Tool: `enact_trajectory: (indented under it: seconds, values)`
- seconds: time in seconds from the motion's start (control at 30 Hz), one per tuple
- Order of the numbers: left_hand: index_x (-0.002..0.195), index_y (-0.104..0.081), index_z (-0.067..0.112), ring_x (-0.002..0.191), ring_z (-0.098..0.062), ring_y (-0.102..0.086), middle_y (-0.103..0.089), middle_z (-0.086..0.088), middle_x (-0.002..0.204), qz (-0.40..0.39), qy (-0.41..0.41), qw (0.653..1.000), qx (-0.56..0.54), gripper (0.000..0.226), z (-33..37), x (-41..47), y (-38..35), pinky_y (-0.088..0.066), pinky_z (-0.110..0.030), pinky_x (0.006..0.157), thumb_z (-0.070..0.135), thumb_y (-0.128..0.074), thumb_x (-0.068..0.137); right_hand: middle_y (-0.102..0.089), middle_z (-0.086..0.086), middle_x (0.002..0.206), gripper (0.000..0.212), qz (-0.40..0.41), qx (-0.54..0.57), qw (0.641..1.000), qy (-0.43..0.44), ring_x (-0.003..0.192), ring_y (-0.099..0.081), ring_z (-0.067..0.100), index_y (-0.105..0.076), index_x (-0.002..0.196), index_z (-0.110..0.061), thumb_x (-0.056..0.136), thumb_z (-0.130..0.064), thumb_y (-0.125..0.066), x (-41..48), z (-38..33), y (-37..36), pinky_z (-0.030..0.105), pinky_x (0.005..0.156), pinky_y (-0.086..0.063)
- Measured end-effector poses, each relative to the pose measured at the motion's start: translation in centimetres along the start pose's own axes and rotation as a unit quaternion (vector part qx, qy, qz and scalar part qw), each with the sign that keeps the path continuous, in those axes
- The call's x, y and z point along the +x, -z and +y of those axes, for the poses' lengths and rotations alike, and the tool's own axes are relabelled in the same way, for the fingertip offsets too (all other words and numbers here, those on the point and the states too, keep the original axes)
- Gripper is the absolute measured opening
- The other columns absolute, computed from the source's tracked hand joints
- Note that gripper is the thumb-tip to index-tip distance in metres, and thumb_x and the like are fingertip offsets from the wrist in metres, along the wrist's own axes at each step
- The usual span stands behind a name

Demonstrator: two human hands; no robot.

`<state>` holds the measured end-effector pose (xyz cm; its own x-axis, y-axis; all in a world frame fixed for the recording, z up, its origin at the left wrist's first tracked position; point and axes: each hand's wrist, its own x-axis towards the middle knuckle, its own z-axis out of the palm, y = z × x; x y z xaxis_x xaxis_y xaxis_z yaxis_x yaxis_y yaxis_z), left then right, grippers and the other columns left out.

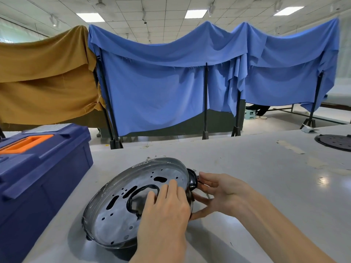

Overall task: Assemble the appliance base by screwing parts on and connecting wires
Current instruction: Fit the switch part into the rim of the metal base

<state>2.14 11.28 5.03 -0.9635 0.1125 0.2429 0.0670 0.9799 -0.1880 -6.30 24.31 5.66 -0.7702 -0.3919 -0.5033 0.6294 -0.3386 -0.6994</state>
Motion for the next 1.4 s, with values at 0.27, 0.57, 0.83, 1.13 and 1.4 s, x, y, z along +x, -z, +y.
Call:
enact_trajectory:
  seconds: [0.27,0.57,0.83,1.13,1.4]
  values:
    - [0.108,-0.032,0.019,0.089,-0.013,-0.025,-0.023,0.005,0.098,-0.047,0.014,0.999,-0.016,0.066,-1.9,1.4,2.4,-0.025,-0.026,0.077,0.035,-0.081,0.066,-0.068,0.020,0.092,0.016,-0.059,0.022,0.998,0.011,0.100,-0.059,0.043,-0.060,0.074,-0.001,0.088,-0.007,-0.067,-0.6,-1.0,-0.1,0.075,0.070,-0.045]
    - [0.105,-0.048,0.021,0.086,-0.013,-0.057,-0.055,0.005,0.097,-0.110,0.024,0.975,-0.193,0.072,-6.7,4.5,6.8,-0.057,-0.037,0.078,0.032,-0.091,0.048,-0.069,0.026,0.111,0.028,-0.082,0.035,0.993,0.079,0.109,-0.061,0.045,-0.066,0.090,0.002,0.065,-0.003,-0.078,-1.2,-1.4,-0.6,0.069,0.072,-0.053]
    - [0.091,-0.069,0.019,0.079,-0.025,-0.073,-0.075,0.000,0.082,-0.201,-0.002,0.938,-0.283,0.059,-10.0,6.9,10.8,-0.060,-0.045,0.077,0.022,-0.095,0.039,-0.067,0.009,0.073,0.009,-0.103,-0.060,0.969,0.216,0.062,-0.061,0.017,-0.074,0.073,-0.009,0.065,-0.013,-0.076,-1.1,-0.4,-1.3,0.026,0.054,-0.050]
    - [0.093,-0.073,0.013,0.080,-0.032,-0.073,-0.075,-0.011,0.086,-0.218,0.001,0.916,-0.337,0.054,-11.7,8.1,11.1,-0.060,-0.050,0.077,0.017,-0.095,0.044,-0.075,0.019,0.090,0.003,-0.070,-0.190,0.898,0.391,0.084,-0.073,0.031,-0.075,0.081,-0.009,0.080,-0.006,-0.076,-1.7,0.6,-1.8,0.053,0.090,-0.051]
    - [0.094,-0.073,0.013,0.079,-0.033,-0.073,-0.075,-0.012,0.086,-0.221,-0.005,0.907,-0.359,0.051,-12.4,8.3,10.8,-0.060,-0.050,0.076,0.013,-0.094,0.048,-0.074,0.016,0.073,0.008,-0.032,-0.198,0.850,0.487,0.063,-0.072,0.023,-0.071,0.079,0.000,0.077,0.005,-0.076,-1.5,1.6,-3.5,0.023,0.060,-0.056]
